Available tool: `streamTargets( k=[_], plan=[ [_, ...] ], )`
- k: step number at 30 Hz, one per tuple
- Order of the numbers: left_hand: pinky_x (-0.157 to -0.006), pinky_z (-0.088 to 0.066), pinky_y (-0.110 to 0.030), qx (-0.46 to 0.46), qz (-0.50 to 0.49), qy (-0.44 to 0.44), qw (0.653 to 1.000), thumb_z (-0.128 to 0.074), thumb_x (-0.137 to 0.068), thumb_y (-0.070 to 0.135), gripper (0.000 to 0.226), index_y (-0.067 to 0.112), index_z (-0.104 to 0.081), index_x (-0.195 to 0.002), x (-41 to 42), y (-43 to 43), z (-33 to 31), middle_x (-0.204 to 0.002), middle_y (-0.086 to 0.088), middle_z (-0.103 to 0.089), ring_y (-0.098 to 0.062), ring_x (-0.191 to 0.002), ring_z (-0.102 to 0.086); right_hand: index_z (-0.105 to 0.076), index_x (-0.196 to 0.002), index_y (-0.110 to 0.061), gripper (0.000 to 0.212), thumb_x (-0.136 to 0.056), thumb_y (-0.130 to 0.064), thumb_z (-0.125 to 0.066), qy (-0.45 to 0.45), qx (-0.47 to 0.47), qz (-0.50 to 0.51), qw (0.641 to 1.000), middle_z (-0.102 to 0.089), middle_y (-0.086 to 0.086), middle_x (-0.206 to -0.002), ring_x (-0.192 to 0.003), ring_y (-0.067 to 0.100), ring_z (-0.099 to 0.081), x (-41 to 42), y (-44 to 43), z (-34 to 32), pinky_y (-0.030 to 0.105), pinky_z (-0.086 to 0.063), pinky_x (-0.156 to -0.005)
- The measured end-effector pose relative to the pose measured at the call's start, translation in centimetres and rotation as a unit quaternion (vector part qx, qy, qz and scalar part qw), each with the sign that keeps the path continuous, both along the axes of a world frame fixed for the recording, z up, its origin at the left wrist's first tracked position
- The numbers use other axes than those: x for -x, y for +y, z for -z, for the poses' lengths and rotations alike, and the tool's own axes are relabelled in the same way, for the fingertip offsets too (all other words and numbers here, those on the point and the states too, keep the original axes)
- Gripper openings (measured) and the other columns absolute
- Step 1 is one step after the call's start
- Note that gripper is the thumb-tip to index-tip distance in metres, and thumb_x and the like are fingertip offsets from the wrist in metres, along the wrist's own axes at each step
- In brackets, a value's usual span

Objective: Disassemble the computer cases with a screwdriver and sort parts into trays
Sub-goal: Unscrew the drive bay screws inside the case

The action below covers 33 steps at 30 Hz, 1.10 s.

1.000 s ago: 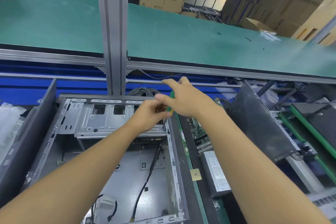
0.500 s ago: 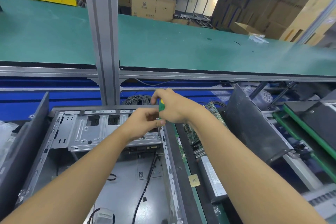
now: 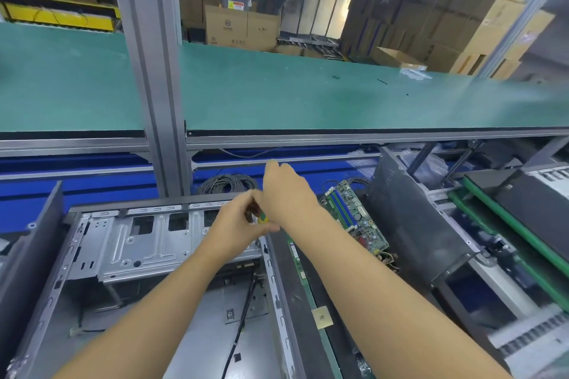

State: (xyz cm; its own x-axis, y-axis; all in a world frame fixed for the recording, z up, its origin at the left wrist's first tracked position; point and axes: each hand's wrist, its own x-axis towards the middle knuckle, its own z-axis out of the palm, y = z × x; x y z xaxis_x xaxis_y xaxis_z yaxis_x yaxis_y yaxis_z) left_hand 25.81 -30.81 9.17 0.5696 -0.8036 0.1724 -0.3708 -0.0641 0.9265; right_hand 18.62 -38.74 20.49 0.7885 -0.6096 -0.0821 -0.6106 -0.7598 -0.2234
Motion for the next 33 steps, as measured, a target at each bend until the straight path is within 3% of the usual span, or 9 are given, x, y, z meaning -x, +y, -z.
streamTargets(
  k=[3,7,10,13,17,22,25,29,33],
  plan=[
    [-0.078,-0.055,-0.032,0.006,0.048,0.085,0.995,-0.076,-0.086,0.012,0.018,0.023,-0.070,-0.099,-0.4,0.8,0.1,-0.095,0.003,-0.074,-0.016,-0.090,-0.070,-0.051,-0.120,-0.015,0.026,-0.096,-0.007,-0.056,-0.027,-0.075,-0.066,0.995,-0.042,0.005,-0.120,-0.116,0.030,-0.041,0.1,-0.3,0.0,0.037,-0.043,-0.078],
    [-0.052,-0.043,-0.009,0.019,0.024,0.099,0.995,-0.075,-0.084,0.001,0.025,0.026,-0.075,-0.078,-0.7,1.4,-0.4,-0.071,0.006,-0.072,0.003,-0.060,-0.059,-0.049,-0.127,-0.028,0.040,-0.093,-0.010,-0.061,0.001,-0.158,-0.108,0.982,-0.033,-0.001,-0.121,-0.118,0.024,-0.034,0.4,-0.4,-0.5,0.035,-0.040,-0.081],
    [-0.049,-0.040,-0.012,0.003,-0.022,0.072,0.997,-0.083,-0.073,0.010,0.028,0.033,-0.067,-0.069,-0.3,0.5,-0.6,-0.062,0.010,-0.064,0.000,-0.054,-0.050,-0.043,-0.132,-0.020,0.061,-0.086,-0.050,-0.070,0.046,-0.054,-0.061,0.996,-0.031,0.009,-0.136,-0.127,0.033,-0.033,0.5,-0.3,-0.7,0.044,-0.043,-0.090],
    [-0.054,-0.041,-0.015,-0.011,-0.053,0.033,0.998,-0.080,-0.059,0.037,0.025,0.038,-0.058,-0.071,0.2,-0.4,-0.7,-0.066,0.012,-0.062,-0.002,-0.058,-0.052,-0.040,-0.137,-0.009,0.073,-0.095,-0.070,-0.040,0.050,-0.024,0.025,0.998,-0.048,0.014,-0.130,-0.110,0.035,-0.049,0.3,0.0,-0.6,0.040,-0.039,-0.071],
    [-0.068,-0.057,-0.034,-0.044,-0.014,0.049,0.998,-0.086,-0.067,0.033,0.036,0.035,-0.063,-0.095,-0.3,-0.1,-0.9,-0.089,0.001,-0.069,-0.017,-0.081,-0.063,-0.044,-0.127,-0.007,0.049,-0.106,-0.050,-0.033,0.054,0.022,-0.007,0.998,-0.060,0.012,-0.103,-0.083,0.030,-0.053,0.2,-0.1,-0.6,0.038,-0.039,-0.064],
    [-0.086,-0.057,-0.027,-0.003,0.087,0.135,0.987,-0.077,-0.086,0.008,0.037,0.021,-0.070,-0.120,-1.6,1.7,-0.8,-0.111,0.002,-0.075,-0.014,-0.106,-0.069,-0.051,-0.112,-0.026,0.014,-0.099,-0.022,-0.050,0.079,-0.064,-0.111,0.989,-0.043,0.008,-0.120,-0.087,0.027,-0.052,0.4,-1.3,-2.0,0.038,-0.048,-0.072],
    [-0.080,-0.057,-0.031,0.006,0.020,0.108,0.994,-0.082,-0.077,0.002,0.031,0.018,-0.075,-0.102,-1.8,1.5,-0.7,-0.095,-0.005,-0.077,-0.023,-0.092,-0.071,-0.055,-0.100,-0.033,0.021,-0.092,-0.014,-0.052,0.107,-0.098,-0.138,0.980,-0.036,0.005,-0.117,-0.091,0.026,-0.047,0.1,-1.4,-2.2,0.032,-0.039,-0.064],
    [-0.062,-0.050,-0.021,0.000,-0.021,0.032,0.999,-0.089,-0.070,0.014,0.032,0.040,-0.071,-0.076,-1.4,0.4,-0.7,-0.079,-0.002,-0.071,-0.004,-0.066,-0.060,-0.036,-0.143,-0.026,0.060,-0.094,-0.057,-0.052,0.095,-0.082,-0.063,0.990,-0.029,0.015,-0.144,-0.133,0.039,-0.033,-0.1,-0.6,-1.1,0.044,-0.040,-0.084],
    [-0.066,-0.047,-0.016,-0.029,-0.018,-0.037,0.999,-0.087,-0.073,0.022,0.036,0.051,-0.065,-0.077,-1.3,-0.3,-0.6,-0.088,0.001,-0.061,-0.002,-0.072,-0.056,-0.034,-0.141,-0.008,0.062,-0.104,-0.057,-0.032,0.065,0.000,0.013,0.998,-0.058,0.016,-0.127,-0.096,0.034,-0.054,-0.6,0.1,-0.4,0.038,-0.036,-0.065]
  ],
)
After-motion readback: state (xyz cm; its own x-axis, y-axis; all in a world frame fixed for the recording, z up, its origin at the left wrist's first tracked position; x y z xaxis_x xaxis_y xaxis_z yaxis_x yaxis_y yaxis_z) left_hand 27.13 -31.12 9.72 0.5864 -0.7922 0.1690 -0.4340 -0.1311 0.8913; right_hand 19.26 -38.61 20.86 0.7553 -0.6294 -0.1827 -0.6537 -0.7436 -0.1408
